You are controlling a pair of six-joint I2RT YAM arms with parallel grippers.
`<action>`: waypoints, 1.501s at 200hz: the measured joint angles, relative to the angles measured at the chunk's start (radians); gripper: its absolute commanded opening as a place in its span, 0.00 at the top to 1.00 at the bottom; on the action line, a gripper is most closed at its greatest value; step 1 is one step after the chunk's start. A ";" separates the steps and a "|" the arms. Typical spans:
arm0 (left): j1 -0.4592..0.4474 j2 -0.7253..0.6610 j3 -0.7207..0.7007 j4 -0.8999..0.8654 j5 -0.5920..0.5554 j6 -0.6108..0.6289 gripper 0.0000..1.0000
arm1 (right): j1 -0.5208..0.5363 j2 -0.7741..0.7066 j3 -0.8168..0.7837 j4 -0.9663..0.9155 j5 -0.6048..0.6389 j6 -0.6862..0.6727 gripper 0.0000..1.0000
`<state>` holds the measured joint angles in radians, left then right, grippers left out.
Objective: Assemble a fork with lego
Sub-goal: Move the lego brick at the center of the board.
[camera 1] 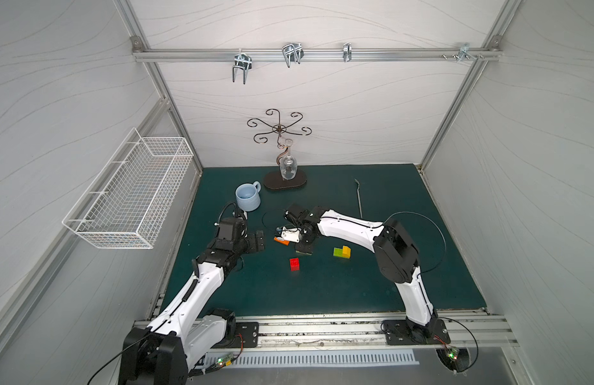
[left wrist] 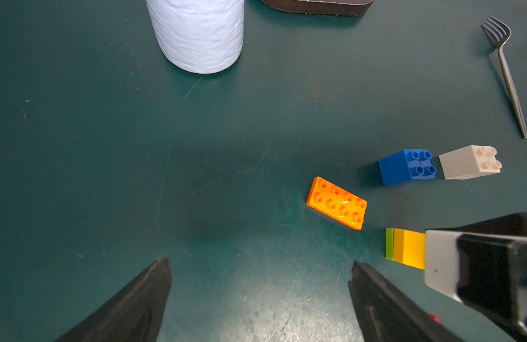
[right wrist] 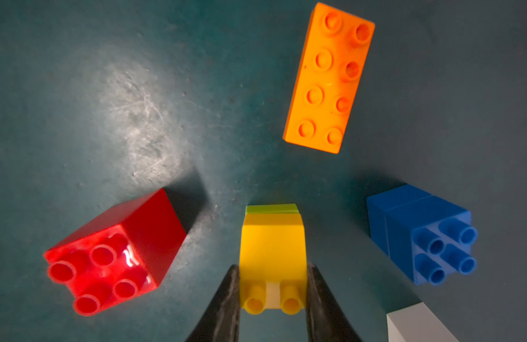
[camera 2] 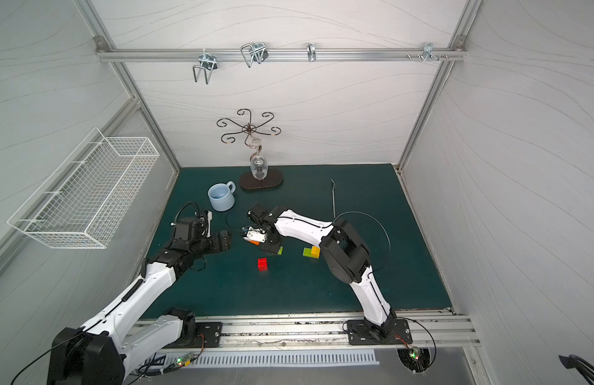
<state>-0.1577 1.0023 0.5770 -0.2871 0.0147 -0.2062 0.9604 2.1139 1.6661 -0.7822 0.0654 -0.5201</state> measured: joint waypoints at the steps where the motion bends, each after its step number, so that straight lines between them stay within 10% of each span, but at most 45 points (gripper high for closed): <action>1: 0.000 0.000 0.000 0.000 0.000 0.000 0.00 | -0.002 -0.002 -0.005 0.003 -0.003 -0.001 1.00; 86: 0.000 0.011 0.000 0.000 0.008 0.002 0.00 | -0.087 -0.150 -0.213 0.006 -0.068 -0.133 1.00; 165: 0.000 0.011 0.000 -0.001 0.023 0.008 0.00 | -0.088 -0.155 -0.214 -0.013 -0.090 -0.122 0.48; 300: 0.000 0.000 0.051 -0.048 0.028 0.006 0.00 | -0.089 -0.136 0.040 -0.030 -0.077 -0.002 0.21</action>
<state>-0.1577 1.0023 0.6277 -0.3347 0.0425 -0.1997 0.8715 1.9778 1.7058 -0.8120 -0.0120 -0.5220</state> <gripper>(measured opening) 0.996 0.762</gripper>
